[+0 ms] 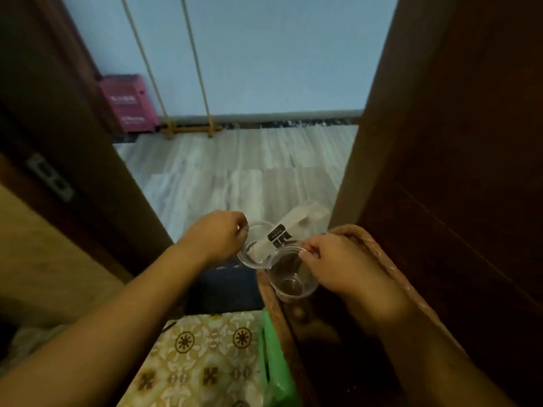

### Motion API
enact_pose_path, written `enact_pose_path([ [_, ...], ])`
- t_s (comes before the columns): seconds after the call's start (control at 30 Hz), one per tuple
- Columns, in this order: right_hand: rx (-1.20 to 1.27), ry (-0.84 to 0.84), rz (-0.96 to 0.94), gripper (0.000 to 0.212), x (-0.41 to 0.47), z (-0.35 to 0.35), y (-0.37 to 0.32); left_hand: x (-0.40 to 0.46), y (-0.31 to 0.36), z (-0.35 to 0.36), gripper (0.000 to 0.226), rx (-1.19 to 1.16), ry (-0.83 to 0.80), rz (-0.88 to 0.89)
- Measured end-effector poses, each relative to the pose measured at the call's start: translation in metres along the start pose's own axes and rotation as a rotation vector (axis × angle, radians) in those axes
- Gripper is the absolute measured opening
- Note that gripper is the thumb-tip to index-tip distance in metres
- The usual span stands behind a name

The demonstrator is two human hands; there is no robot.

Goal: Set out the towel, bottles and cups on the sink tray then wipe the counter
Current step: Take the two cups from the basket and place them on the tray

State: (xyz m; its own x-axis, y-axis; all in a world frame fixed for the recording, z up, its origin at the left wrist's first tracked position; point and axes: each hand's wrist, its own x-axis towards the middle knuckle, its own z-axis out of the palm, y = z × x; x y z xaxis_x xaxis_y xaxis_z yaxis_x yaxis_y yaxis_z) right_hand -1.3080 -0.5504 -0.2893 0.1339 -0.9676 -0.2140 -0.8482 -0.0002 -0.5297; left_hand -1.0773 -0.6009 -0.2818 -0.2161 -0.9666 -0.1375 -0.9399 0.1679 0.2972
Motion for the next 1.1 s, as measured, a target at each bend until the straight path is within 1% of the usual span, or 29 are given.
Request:
enact_pose_path([
  [0.13,-0.039,-0.059,-0.16,0.017,0.018,0.021,-0.076,-0.051,-0.076,-0.036,0.021,-0.075,0.089,-0.141],
  [0.23,-0.067,-0.127,-0.262,0.017,0.031,0.052,-0.139,-0.098,-0.144,-0.054,0.018,-0.09,0.154,-0.257],
  [0.3,-0.093,-0.173,-0.313,0.017,0.036,0.08,-0.183,-0.134,-0.191,-0.063,0.018,-0.106,0.178,-0.34],
  [0.47,-0.155,-0.301,-0.442,0.018,0.034,0.157,-0.302,-0.231,-0.307,-0.082,0.028,-0.194,0.216,-0.558],
  [0.67,-0.212,-0.381,-0.563,0.022,0.016,0.251,-0.443,-0.349,-0.43,-0.1,0.032,-0.313,0.294,-0.776],
  [0.73,-0.231,-0.387,-0.61,0.023,0.01,0.281,-0.487,-0.385,-0.468,-0.104,0.029,-0.342,0.318,-0.837],
  [0.83,-0.257,-0.425,-0.695,0.023,0.001,0.32,-0.541,-0.431,-0.514,-0.107,0.029,-0.39,0.366,-0.923],
  [0.97,-0.276,-0.489,-0.771,0.023,-0.005,0.362,-0.594,-0.472,-0.557,-0.107,0.033,-0.463,0.444,-1.034],
  [1.1,-0.276,-0.503,-0.853,0.023,0.004,0.396,-0.637,-0.495,-0.594,-0.108,0.026,-0.552,0.506,-1.142],
])
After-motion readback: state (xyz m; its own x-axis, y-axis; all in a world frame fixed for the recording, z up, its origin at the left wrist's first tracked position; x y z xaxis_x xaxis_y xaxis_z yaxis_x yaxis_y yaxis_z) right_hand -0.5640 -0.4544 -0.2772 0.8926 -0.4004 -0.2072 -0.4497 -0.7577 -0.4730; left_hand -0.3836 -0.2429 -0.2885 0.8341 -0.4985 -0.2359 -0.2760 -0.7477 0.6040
